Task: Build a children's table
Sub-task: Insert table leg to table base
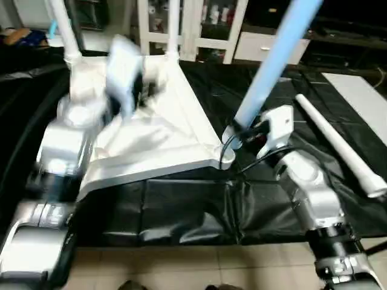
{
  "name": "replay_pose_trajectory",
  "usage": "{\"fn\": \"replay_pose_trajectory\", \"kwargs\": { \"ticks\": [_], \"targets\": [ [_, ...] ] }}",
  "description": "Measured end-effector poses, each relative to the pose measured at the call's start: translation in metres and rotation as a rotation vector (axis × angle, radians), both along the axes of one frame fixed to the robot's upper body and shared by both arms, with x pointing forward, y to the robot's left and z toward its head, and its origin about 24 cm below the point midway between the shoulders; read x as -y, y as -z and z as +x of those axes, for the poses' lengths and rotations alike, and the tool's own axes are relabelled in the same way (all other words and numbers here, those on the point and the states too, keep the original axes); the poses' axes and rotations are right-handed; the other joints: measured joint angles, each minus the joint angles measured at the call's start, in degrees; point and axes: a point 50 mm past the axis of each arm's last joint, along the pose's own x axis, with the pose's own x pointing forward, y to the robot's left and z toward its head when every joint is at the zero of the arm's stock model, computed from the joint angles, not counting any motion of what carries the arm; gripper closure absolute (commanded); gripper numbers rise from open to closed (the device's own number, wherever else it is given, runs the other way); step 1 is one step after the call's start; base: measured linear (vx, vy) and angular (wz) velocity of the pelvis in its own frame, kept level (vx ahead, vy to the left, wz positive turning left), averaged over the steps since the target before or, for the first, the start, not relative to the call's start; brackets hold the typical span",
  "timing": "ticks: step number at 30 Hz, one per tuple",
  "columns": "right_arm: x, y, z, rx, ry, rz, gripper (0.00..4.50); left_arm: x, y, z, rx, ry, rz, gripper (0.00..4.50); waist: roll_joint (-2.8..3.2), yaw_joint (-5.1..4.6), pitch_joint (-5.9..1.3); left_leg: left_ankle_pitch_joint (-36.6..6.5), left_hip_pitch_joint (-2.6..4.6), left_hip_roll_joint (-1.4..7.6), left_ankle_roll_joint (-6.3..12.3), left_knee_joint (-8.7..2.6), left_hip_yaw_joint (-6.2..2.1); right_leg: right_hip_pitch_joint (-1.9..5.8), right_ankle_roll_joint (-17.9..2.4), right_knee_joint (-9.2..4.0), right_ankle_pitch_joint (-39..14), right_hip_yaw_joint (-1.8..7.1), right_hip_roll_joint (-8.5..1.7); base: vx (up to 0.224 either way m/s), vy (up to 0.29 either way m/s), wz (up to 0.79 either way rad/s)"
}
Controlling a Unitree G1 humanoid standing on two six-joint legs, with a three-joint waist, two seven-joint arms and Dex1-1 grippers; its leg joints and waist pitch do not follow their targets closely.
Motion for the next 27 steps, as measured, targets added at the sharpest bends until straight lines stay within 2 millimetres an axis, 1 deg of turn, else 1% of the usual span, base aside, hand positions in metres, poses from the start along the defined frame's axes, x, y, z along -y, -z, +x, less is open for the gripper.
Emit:
{"fn": "replay_pose_trajectory", "kwargs": {
  "ticks": [1,3,4,6,8,10,12,13,14,16,18,19,21,24,25,27],
  "targets": [
    [0.002,-0.003,0.003,-0.003,-0.005,0.009,2.66,0.001,0.005,-0.002,-0.016,0.012,0.004,3.14,0.17,0.14,-0.01,0.0,0.0,0.0,0.0,0.01,0.05,0.0,-0.02,0.01,-0.01,0.0,0.0,0.0,0.0,0.0],
    [0.007,-0.005,0.007,-0.012,-0.02,-0.007,2.66,0.002,0.008,-0.004,-0.021,0.026,0.006,3.14,0.27,0.22,-0.01,0.0,0.05,0.02,0.0,0.0,0.06,0.03,-0.04,0.03,-0.03,-0.03,0.01,0.0,0.0,0.0],
    [0.011,-0.006,0.008,-0.014,-0.019,-0.015,2.66,0.002,0.009,-0.005,-0.024,0.027,0.007,2.96,0.35,0.19,-0.02,0.0,0.06,0.02,0.0,0.0,0.07,0.04,-0.04,0.05,-0.03,-0.03,0.01,0.0,0.0,0.0],
    [0.018,-0.005,0.013,-0.058,-0.034,0.002,2.66,0.005,0.013,-0.006,-0.036,0.046,0.011,2.78,0.85,-0.02,-0.05,0.0,0.1,0.01,0.0,0.04,0.09,0.06,-0.1,0.08,0.01,0.01,0.01,0.0,0.0,0.0],
    [0.025,-0.003,0.017,-0.124,-0.07,-0.001,2.66,0.014,0.021,-0.01,-0.06,0.107,0.026,2.69,1.32,-0.17,-0.17,0.0,0.12,-0.01,0.01,0.05,0.11,0.06,-0.15,0.08,0.04,0.04,-0.01,0.0,0.0,0.0],
    [0.033,-0.002,0.018,-0.147,-0.1,-0.014,2.66,0.023,0.031,-0.014,-0.092,0.169,0.054,2.5,1.47,-0.2,-0.16,0.0,0.12,0.0,0.0,0.05,0.11,0.01,-0.16,0.18,0.05,0.01,0.01,0.0,0.0,0.0],
    [0.039,-0.005,0.018,-0.145,-0.115,-0.024,2.66,0.03,0.036,-0.016,-0.111,0.209,0.076,2.38,1.52,-0.21,-0.16,0.0,0.12,0.01,0.0,0.05,0.1,0.0,-0.16,0.23,0.05,-0.02,0.07,0.0,0.0,0.0],
    [0.043,-0.008,0.018,-0.139,-0.124,0.0,2.66,0.036,0.037,-0.017,-0.122,0.243,0.068,2.29,1.52,-0.32,-0.16,0.0,0.13,0.01,0.0,0.06,0.1,0.0,-0.17,0.23,0.06,-0.01,0.08,0.0,0.0,0.0],
    [0.046,-0.012,0.019,-0.131,-0.123,0.018,2.66,0.041,0.038,-0.018,-0.131,0.272,0.054,2.29,1.54,-0.33,-0.17,0.0,0.13,0.01,0.0,0.06,0.11,0.01,-0.18,0.23,0.06,0.0,0.07,0.0,0.0,0.0],
    [0.051,-0.018,0.022,-0.128,-0.134,0.038,2.66,0.055,0.044,-0.024,-0.172,0.376,0.057,2.07,1.61,-0.6,-0.21,0.0,0.12,0.01,0.01,0.14,0.12,0.02,-0.21,0.22,0.08,0.03,0.06,0.0,0.0,0.0],
    [0.055,-0.021,0.022,-0.128,-0.133,0.042,2.66,0.064,0.05,-0.028,-0.196,0.439,0.062,2.0,1.64,-0.82,-0.22,0.01,0.12,0.01,0.02,0.17,0.13,0.04,-0.21,0.2,0.08,0.03,0.05,0.0,0.0,0.0],
    [0.056,-0.022,0.022,-0.132,-0.137,0.04,2.66,0.068,0.053,-0.028,-0.205,0.447,0.064,2.0,1.89,-1.08,-0.2,0.0,0.09,0.0,0.03,0.25,0.12,0.06,-0.24,0.17,0.1,0.03,0.07,0.0,0.0,0.0],
    [0.057,-0.02,0.02,-0.146,-0.15,0.044,2.66,0.069,0.058,-0.027,-0.222,0.433,0.07,2.0,2.21,-1.43,-0.21,0.0,0.08,-0.01,0.04,0.24,0.15,0.05,-0.27,0.16,0.12,0.06,0.05,0.0,0.0,0.0],
    [0.057,-0.012,0.012,-0.175,-0.177,0.045,2.66,0.065,0.063,-0.023,-0.243,0.381,0.096,2.0,2.65,-1.75,-0.26,0.0,0.12,-0.01,0.04,0.24,0.14,0.05,-0.27,0.18,0.12,0.04,0.12,0.0,0.0,0.0],
    [0.054,-0.008,0.011,-0.19,-0.19,0.031,2.66,0.062,0.066,-0.021,-0.254,0.361,0.1,2.0,2.78,-2.01,-0.25,0.0,0.12,0.0,0.04,0.24,0.13,0.03,-0.27,0.19,0.12,0.04,0.15,0.0,0.0,0.0],
    [0.052,-0.003,0.009,-0.205,-0.213,0.026,2.66,0.058,0.069,-0.018,-0.256,0.329,0.126,2.0,2.8,-2.27,-0.24,0.01,0.1,0.02,0.04,0.24,0.09,0.01,-0.29,0.2,0.13,0.0,0.17,0.0,0.0,0.0]
  ]
}}
